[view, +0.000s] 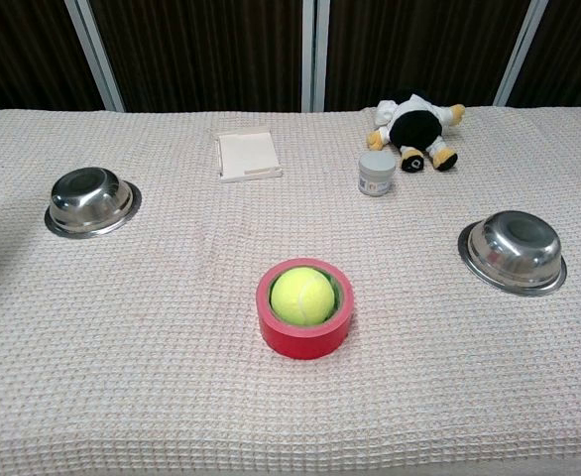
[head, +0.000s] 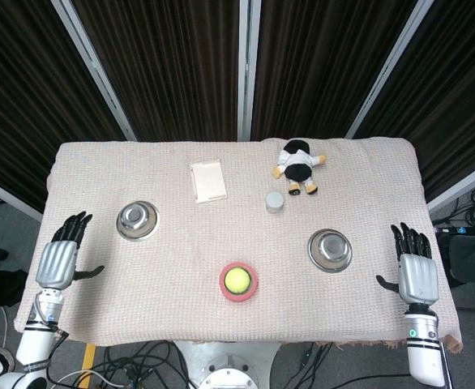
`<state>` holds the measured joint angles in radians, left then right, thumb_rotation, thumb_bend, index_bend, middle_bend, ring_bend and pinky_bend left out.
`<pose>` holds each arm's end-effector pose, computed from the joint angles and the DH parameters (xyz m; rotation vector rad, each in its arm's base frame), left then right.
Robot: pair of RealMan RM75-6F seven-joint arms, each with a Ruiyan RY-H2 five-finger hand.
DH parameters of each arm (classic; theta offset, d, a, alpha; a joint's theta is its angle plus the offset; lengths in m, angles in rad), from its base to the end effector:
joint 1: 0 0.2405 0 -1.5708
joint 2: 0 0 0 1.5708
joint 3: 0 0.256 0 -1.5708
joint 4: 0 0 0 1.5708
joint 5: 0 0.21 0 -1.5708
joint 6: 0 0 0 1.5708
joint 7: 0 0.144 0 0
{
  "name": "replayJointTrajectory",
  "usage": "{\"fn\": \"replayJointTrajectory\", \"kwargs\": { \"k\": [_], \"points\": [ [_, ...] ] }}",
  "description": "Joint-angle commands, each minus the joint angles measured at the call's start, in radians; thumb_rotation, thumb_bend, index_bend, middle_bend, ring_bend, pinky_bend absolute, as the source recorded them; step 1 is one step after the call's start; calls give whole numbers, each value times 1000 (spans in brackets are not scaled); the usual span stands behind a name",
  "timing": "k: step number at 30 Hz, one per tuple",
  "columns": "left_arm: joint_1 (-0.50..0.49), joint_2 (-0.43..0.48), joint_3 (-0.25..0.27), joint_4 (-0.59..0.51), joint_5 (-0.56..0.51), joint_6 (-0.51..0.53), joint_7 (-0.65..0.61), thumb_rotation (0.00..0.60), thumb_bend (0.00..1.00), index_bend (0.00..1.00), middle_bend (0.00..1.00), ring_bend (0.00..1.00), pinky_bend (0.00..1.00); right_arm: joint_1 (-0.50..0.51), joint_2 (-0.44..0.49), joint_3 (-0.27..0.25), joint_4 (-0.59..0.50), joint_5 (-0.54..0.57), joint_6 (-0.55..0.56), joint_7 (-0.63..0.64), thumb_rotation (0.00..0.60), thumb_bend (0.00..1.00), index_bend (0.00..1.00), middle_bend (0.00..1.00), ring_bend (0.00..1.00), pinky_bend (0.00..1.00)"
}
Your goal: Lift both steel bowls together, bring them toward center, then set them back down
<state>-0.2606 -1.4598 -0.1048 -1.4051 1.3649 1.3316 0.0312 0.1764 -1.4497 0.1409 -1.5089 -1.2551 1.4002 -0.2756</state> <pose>-0.2937 0.2448 0.0574 -1.3973 -1.0385 -0.9811 -0.3032 -0.2227 0.0700 1.2739 -0.9791 0.8015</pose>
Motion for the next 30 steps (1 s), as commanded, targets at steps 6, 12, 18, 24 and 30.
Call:
{"fn": "replayJointTrajectory", "kwargs": {
  "k": [6,12,18,24,30],
  "points": [
    [-9,9,-4,-19,-3,-14,14,600,50,56,33,1,180,2,22,-10,-36,-5,-16,-14,600,4,0,0,0,0],
    [-79,34,-25,-15,8,-98,30,600,50,56,33,1,179,32,86,-17,-122,81,-123,-104,600,16,0,0,0,0],
    [-199,5,-52,64,-18,-271,44,600,50,56,33,1,176,86,59,2,-119,166,-202,-167,600,17,0,0,0,0],
    [-324,-34,-71,187,-68,-467,46,600,50,56,33,1,173,167,18,42,-77,256,-311,-183,600,18,0,0,0,0],
    [-410,-71,-93,290,-114,-597,4,600,51,56,33,1,173,248,-25,65,-37,343,-373,-249,600,18,0,0,0,0]
  ]
}}
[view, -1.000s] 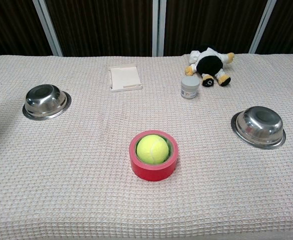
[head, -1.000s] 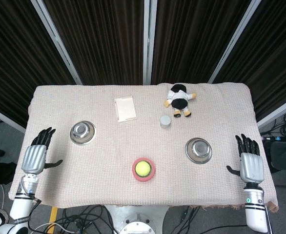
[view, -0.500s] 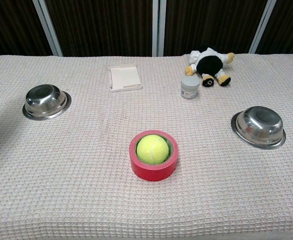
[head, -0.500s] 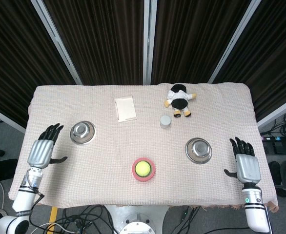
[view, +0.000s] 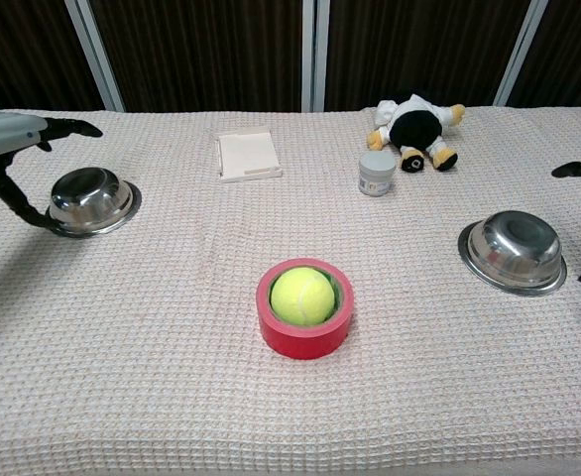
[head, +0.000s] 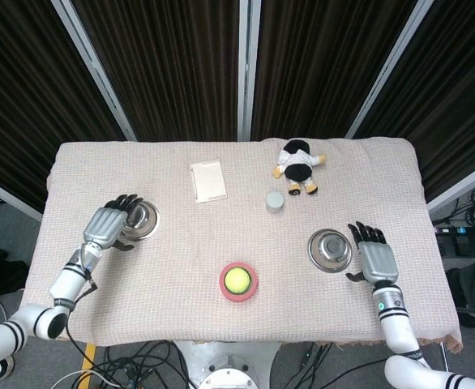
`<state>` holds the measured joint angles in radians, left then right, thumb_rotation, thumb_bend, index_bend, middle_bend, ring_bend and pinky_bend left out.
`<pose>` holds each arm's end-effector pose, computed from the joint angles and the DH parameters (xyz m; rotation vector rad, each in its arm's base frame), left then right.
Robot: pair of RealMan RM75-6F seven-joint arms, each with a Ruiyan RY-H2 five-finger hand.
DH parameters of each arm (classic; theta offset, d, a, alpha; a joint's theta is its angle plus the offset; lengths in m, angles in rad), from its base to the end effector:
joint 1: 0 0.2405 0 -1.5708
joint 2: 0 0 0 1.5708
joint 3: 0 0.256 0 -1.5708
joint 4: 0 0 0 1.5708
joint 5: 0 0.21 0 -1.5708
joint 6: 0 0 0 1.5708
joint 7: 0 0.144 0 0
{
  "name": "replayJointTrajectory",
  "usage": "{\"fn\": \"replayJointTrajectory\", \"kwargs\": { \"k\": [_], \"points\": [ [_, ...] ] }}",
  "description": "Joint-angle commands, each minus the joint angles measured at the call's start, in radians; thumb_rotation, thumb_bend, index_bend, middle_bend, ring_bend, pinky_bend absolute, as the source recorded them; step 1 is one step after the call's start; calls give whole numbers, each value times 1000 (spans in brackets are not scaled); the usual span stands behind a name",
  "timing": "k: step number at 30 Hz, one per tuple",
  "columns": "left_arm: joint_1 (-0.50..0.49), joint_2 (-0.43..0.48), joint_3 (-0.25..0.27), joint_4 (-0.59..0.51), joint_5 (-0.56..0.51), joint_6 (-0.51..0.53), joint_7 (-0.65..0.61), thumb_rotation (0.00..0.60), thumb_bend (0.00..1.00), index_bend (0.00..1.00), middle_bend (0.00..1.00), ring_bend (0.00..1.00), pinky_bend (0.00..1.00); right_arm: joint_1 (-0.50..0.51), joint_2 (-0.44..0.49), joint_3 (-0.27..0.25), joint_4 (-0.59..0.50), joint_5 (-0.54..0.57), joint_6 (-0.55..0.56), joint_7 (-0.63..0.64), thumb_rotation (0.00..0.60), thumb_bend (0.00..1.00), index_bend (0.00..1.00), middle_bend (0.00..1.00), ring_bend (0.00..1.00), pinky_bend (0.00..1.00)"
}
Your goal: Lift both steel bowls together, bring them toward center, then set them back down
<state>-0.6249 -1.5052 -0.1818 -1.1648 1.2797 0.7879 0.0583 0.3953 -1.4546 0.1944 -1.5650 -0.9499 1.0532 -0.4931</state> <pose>-0.2566 0.3649 0.0152 -1.7947 -1.0178 -0.7271 -0.2709 -0.2800 0.0247 1.5158 -1.1530 0.6062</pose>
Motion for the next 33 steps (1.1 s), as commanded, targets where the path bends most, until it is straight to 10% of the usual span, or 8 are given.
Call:
{"fn": "replayJointTrajectory", "kwargs": {
  "k": [1,33],
  "points": [
    [-56,-30,-18,63,-33,-67,-28,600,51,56,33,1,173,40,-26,14,25,54,-32,-43,600,18,0,0,0,0],
    [-200,-141,52,391,-61,-358,-142,600,111,168,90,18,231,241,-107,-24,127,316,-160,-116,600,64,0,0,0,19]
  ]
}}
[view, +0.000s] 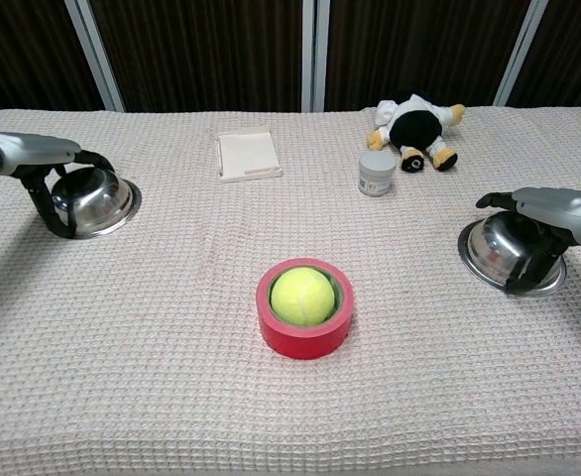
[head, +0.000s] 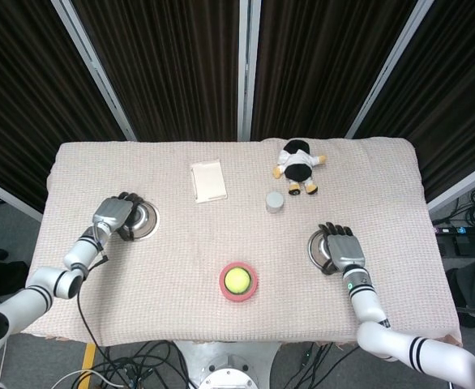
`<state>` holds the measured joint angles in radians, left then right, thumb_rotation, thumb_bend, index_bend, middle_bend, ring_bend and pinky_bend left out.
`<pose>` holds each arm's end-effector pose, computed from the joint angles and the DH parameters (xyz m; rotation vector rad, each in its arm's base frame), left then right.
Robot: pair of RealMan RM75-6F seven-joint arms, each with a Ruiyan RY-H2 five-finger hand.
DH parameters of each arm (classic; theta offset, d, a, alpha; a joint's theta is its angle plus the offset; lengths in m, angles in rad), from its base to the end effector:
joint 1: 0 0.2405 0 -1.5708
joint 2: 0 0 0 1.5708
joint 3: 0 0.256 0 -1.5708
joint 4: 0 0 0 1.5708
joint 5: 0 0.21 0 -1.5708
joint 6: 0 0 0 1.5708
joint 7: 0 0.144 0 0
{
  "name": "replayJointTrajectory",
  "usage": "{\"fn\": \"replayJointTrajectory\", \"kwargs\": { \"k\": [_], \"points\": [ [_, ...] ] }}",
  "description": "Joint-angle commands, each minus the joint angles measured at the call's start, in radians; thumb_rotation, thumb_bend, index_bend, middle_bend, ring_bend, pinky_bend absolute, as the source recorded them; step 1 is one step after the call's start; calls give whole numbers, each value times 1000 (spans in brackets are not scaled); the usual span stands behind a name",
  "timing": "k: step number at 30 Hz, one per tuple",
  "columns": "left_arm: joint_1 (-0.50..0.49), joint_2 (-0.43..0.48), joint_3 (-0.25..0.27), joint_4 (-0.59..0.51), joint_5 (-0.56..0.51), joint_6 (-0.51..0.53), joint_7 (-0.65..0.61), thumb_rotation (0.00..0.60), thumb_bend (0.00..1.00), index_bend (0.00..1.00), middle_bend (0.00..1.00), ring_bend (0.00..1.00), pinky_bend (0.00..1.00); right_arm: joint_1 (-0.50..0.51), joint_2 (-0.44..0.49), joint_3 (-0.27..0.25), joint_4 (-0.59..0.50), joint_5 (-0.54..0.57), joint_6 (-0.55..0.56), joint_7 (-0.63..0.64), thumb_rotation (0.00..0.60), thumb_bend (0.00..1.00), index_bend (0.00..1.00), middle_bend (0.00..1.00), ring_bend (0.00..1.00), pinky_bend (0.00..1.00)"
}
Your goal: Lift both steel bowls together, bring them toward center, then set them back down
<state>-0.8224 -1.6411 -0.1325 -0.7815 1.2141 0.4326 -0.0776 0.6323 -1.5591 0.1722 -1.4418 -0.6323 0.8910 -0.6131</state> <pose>-0.2748 0.4221 -0.0106 -1.8465 -1.1234 -0.4351 -0.2450 -0.3211 -0.0258 1.6434 -1.2529 0.4610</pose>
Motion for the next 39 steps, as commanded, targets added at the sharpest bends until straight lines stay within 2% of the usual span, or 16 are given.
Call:
{"fn": "replayJointTrajectory", "kwargs": {
  "k": [1,7,16,22,27,32,35,39],
  "points": [
    [-3,-7,4,12,7,-3,-9,600,121,184,102,25,245,6,-3,-2,6,-4,4,7,600,74,3,6,0,42],
    [2,-16,3,20,26,26,-44,600,160,258,175,101,329,15,-13,-15,14,-13,27,16,600,101,123,104,54,173],
    [35,-6,-9,-28,66,163,-107,600,212,390,331,266,468,2,-36,-25,27,-65,93,55,600,122,236,168,107,221],
    [88,42,-36,-147,77,278,-221,600,221,402,343,276,477,-41,-16,-14,-3,-163,160,156,600,125,290,215,149,249],
    [142,93,-47,-282,88,358,-343,600,221,406,353,285,478,-89,11,2,-27,-269,202,302,600,143,357,264,199,298],
    [184,143,-65,-409,85,412,-445,600,220,396,357,288,479,-129,37,23,-57,-392,253,465,600,145,367,272,208,313],
    [205,162,-84,-483,79,448,-507,600,220,393,357,287,478,-155,35,49,-55,-511,313,646,600,145,379,284,224,325],
    [227,159,-109,-569,63,499,-548,600,220,394,357,288,477,-163,-10,97,-1,-653,401,921,600,147,384,291,230,333]
  ]
}}
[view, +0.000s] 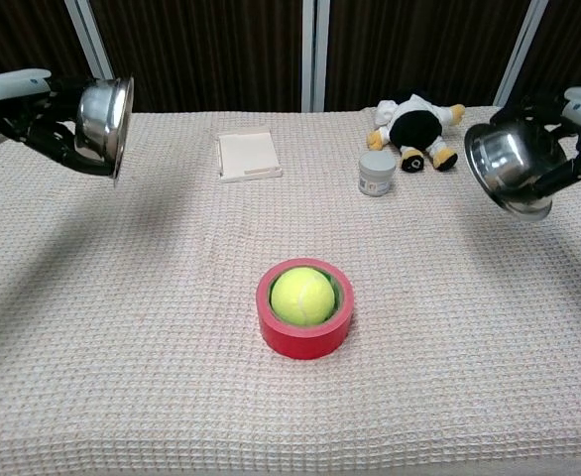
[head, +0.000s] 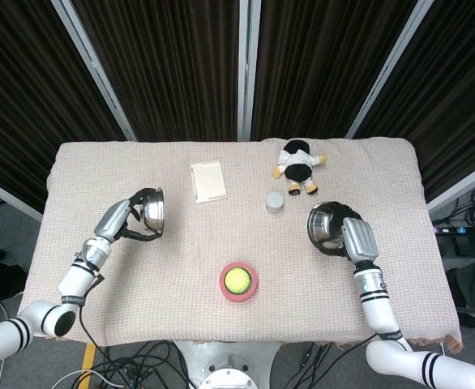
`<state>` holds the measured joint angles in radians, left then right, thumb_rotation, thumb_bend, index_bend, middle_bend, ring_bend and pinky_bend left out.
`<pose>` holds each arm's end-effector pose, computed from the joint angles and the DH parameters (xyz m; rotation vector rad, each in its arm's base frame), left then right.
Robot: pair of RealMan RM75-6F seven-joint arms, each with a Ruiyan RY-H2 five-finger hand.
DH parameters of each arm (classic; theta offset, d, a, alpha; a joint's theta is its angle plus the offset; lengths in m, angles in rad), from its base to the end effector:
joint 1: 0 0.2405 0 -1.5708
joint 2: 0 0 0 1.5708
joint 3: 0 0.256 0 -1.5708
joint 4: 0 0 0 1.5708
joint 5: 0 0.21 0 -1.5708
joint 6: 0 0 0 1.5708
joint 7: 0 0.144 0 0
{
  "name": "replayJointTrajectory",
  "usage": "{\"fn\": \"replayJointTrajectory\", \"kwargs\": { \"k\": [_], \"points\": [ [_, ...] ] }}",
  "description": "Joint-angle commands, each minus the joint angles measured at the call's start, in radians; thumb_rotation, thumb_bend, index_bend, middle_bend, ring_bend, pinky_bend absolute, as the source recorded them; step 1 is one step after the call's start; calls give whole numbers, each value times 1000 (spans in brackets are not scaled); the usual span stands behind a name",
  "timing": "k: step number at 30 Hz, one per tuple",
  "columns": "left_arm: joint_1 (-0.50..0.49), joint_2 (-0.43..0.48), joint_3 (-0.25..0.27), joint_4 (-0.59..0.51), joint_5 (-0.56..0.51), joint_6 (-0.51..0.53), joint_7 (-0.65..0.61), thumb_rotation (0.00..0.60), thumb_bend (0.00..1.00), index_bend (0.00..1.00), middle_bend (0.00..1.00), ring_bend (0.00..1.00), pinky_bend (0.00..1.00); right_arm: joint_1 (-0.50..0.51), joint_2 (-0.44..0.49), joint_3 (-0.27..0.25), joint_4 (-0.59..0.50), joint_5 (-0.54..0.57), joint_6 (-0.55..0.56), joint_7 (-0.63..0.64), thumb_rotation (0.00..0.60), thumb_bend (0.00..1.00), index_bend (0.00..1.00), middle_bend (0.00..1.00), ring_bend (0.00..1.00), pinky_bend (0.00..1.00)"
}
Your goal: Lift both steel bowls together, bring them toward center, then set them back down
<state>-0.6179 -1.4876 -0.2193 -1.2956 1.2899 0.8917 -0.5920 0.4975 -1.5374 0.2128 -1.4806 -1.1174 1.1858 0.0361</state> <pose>-0.2193 0.3597 0.0214 -1.4310 -1.6308 -1.3017 -0.2216 -0.3157 0.0253 1.3280 -1.3092 1.1763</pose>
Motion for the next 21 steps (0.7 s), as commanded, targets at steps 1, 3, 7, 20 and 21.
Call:
{"fn": "replayJointTrajectory", "kwargs": {
  "k": [1,3,7,20,21],
  "points": [
    [26,-1,-27,-72,-17,51,-37,600,219,394,356,288,477,-26,-49,68,53,-188,123,329,600,149,384,292,230,334],
    [32,-22,-34,-101,-22,78,-32,600,220,394,356,288,477,-16,-89,89,85,-219,143,458,600,156,384,292,230,335],
    [35,-73,-50,-145,-32,116,-42,600,229,396,357,288,477,9,-162,116,135,-246,145,668,600,168,385,293,230,337],
    [28,-217,-96,-191,9,217,-156,600,255,394,358,295,477,114,-326,171,194,-274,77,1075,600,172,388,295,230,342],
    [26,-223,-98,-190,10,219,-158,600,256,394,358,295,477,120,-331,175,192,-272,70,1090,600,174,388,295,230,343]
  ]
}}
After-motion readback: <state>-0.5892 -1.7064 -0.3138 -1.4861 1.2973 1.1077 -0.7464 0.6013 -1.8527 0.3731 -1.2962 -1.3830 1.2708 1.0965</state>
